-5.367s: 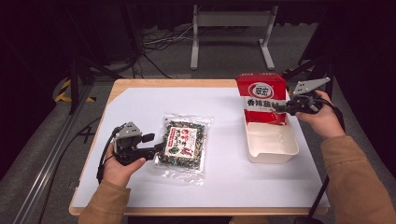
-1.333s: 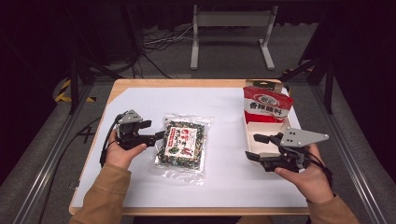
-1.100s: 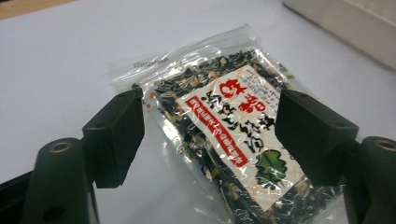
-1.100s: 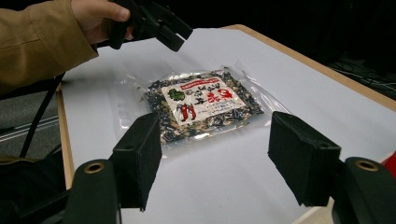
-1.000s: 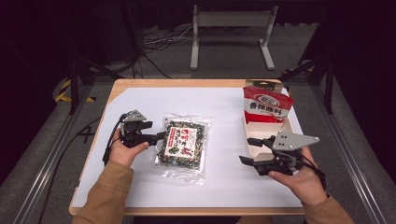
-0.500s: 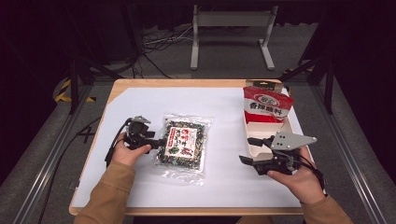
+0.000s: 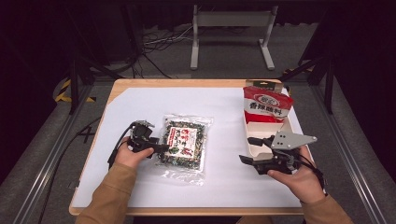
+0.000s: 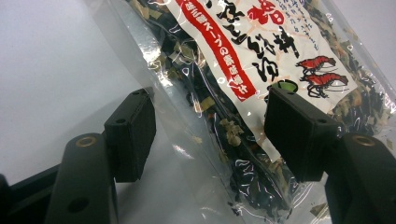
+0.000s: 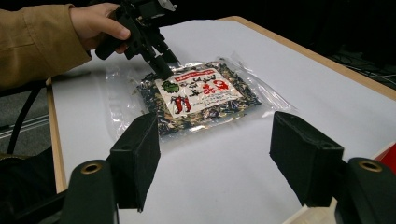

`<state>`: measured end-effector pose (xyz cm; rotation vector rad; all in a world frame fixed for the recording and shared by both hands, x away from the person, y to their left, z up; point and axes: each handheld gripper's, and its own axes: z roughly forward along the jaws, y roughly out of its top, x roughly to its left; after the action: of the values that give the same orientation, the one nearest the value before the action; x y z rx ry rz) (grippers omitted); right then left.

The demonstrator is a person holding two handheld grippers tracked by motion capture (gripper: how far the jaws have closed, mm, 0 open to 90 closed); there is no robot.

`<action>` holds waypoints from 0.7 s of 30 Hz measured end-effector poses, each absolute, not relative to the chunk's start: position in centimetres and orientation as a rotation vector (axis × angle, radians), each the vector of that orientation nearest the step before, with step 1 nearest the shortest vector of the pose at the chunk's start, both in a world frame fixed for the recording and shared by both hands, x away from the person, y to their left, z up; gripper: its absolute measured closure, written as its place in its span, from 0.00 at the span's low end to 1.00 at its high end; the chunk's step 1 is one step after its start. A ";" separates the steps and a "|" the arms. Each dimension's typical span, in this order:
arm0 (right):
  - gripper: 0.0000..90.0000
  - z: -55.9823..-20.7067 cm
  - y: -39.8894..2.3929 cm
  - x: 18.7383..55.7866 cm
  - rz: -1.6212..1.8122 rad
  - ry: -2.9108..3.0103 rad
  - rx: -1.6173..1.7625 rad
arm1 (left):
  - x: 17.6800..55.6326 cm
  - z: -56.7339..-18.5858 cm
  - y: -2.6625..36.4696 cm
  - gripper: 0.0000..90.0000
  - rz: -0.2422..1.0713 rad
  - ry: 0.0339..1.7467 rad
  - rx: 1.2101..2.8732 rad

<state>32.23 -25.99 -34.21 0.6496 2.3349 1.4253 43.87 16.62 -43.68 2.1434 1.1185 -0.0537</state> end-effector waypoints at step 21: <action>0.37 -34.3 -25.6 32.4 1.436 2.338 0.634 | 43.4 -43.2 15.4 0.72 -0.061 1.191 2.108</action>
<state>32.41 -25.58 -34.31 0.6337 2.3379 1.4364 43.38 15.42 -43.20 2.1075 1.1908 -0.0614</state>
